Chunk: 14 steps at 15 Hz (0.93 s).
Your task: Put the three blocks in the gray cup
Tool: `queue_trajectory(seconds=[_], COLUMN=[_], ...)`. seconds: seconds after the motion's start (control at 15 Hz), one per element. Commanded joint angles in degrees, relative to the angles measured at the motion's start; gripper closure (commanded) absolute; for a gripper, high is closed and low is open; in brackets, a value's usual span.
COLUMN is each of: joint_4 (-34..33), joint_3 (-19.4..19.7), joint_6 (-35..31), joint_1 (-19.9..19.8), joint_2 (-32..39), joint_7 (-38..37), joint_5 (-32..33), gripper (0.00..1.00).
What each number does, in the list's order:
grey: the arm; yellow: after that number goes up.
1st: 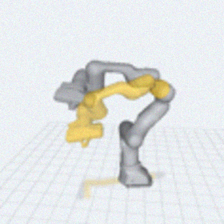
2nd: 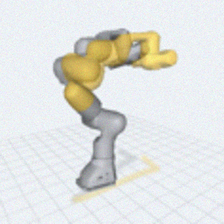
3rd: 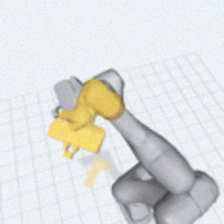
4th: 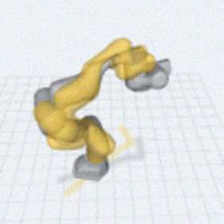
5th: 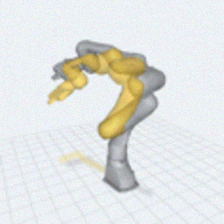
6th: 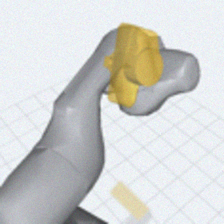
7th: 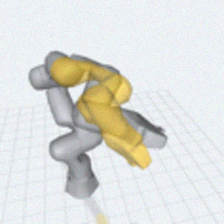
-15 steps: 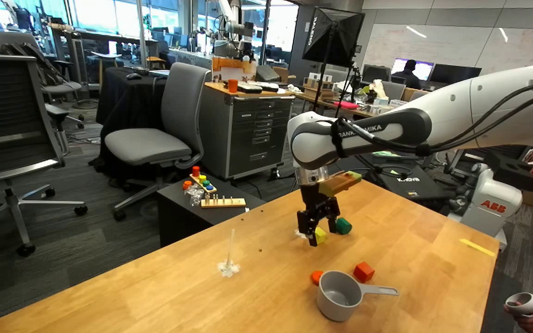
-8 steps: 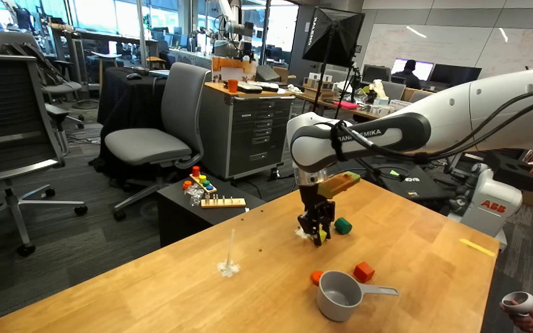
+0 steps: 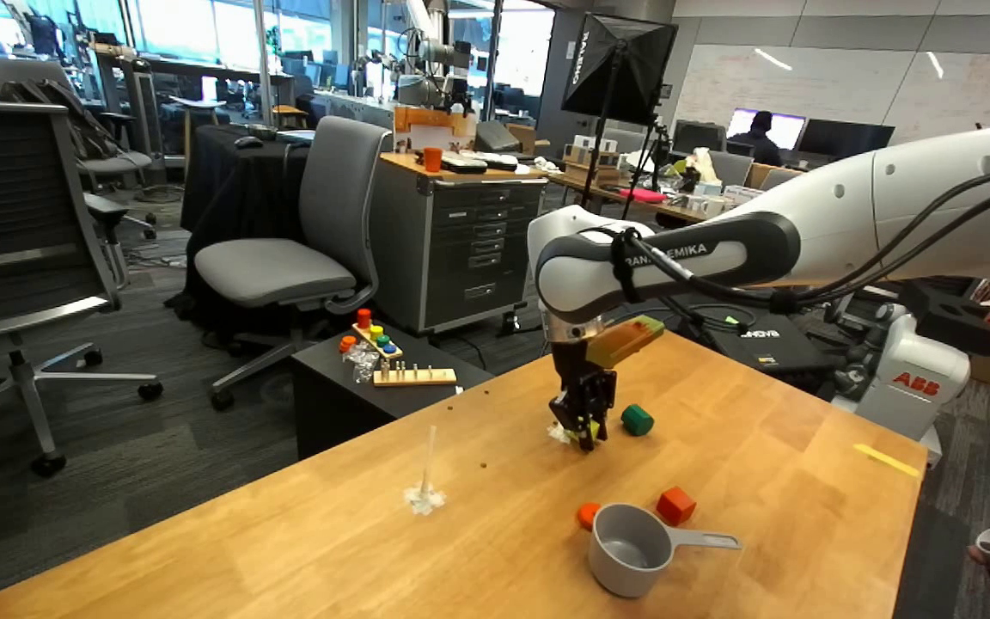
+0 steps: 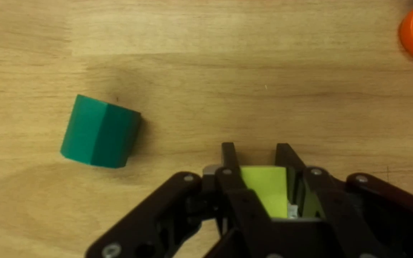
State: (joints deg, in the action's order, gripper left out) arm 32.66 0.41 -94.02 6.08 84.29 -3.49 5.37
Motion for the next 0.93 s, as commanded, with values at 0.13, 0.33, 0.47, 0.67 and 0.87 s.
queue_trajectory(seconds=[0.13,0.33,0.47,0.67,0.87], joint_4=[-1.87,-2.09,-1.88,-0.76,0.8], joint_3=[0.71,0.84,0.81,0.61,0.21], joint_6=[-0.33,-0.58,-0.62,-0.53,-0.55], joint_1=[1.74,3.02,3.9,5.09,6.24], joint_2=[-2.01,-3.93,-5.43,-7.83,-10.57], joint_7=[3.97,5.84,6.52,7.82,10.62], joint_5=[2.46,4.31,5.35,6.78,7.59], gripper=[0.9,0.9,0.9,0.9,0.9])
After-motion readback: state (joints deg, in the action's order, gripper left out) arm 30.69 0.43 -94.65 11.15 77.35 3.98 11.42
